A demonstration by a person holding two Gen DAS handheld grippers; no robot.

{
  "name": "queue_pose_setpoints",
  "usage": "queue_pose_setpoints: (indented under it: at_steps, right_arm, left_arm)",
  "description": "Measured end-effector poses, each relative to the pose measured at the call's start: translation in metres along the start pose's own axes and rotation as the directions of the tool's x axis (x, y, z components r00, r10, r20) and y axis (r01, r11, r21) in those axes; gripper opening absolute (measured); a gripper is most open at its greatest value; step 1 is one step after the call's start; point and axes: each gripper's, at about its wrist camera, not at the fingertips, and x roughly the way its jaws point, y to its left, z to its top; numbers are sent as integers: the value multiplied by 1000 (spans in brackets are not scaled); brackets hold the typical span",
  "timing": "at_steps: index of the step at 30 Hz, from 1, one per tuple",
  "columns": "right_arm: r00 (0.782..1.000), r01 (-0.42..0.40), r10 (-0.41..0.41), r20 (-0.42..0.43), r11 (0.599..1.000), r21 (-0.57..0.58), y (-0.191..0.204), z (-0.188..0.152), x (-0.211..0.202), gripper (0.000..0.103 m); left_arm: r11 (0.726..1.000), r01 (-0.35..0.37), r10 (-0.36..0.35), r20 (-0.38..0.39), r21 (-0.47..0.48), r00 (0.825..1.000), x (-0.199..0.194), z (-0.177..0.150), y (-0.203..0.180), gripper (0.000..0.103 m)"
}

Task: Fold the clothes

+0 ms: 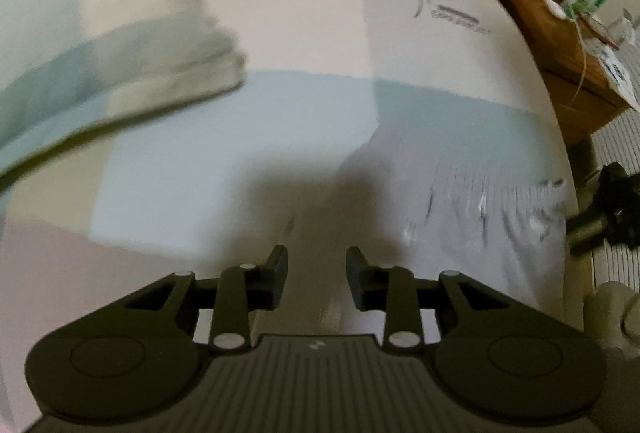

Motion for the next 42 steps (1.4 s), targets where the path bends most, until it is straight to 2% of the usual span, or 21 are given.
queue_pose_setpoints:
  at_steps: [5,10,13,15,17,20,22,23,25,26,27,28,29,33,37,40,42]
  right_arm:
    - [999,-40,40,3,998,38,-4,-8,3,62]
    - [998,-65,64,18,996,54,-9,-8,0,62]
    - [997,-71,70,16,996,50,-11,-7,0,62]
    - [997,-73,73,15,996,49,-11,-7,1,62]
    - [997,-77,76,15,996,52,-11,-6,2,62]
    - [997,-80,79,11,995,54,-12,-6,1,63]
    - [997,-81,81,8,995,52,-12,-5,1,63]
    - [997,-83,82,8,995,53,-12,-4,1,63]
    - [996,-87,86,9,995,58,-13,-4,1,64]
    - [996,-88,88,10,994,61,-13,-4,1,64]
    - [996,-88,88,10,994,61,-13,-4,1,64]
    - [996,-88,88,11,994,61,-13,-4,1,64]
    - [996,-87,87,11,994,60,-12,-4,1,64]
    - [997,-79,78,13,995,58,-10,-3,0,65]
    - [998,-64,63,25,998,23,-4,-2,-4,65]
    - [997,-60,60,39,998,7,-1,-1,-7,65]
    - [997,-50,51,60,999,-7,3,2,-9,65]
  left_arm:
    - [989,55,-53,-15,134,998,36,39,-11,41]
    - [964,133,-109,-115,229,987,61,53,-16,40]
    - [949,199,-160,-171,246,972,76,61,-16,44]
    - [935,265,-218,-209,236,953,81,68,-13,57]
    - [926,326,-274,-254,191,928,85,73,-8,57]
    - [885,448,-380,-358,128,853,91,67,-4,57]
    - [872,465,-387,-368,152,846,91,62,-4,56]
    - [871,475,-405,-363,128,839,93,65,0,54]
    - [877,479,-442,-330,37,834,98,72,12,43]
    - [883,469,-443,-314,9,840,100,71,17,32]
    - [895,447,-423,-305,8,853,101,69,19,19]
    - [905,424,-404,-296,7,866,101,67,21,11]
    - [914,405,-385,-285,13,878,100,64,22,7]
    - [930,334,-292,-245,154,925,81,57,2,4]
    - [952,256,-226,-179,166,957,61,59,14,4]
    - [978,145,-123,-144,153,982,52,59,28,4]
    - [991,66,-50,-132,118,990,50,59,41,4]
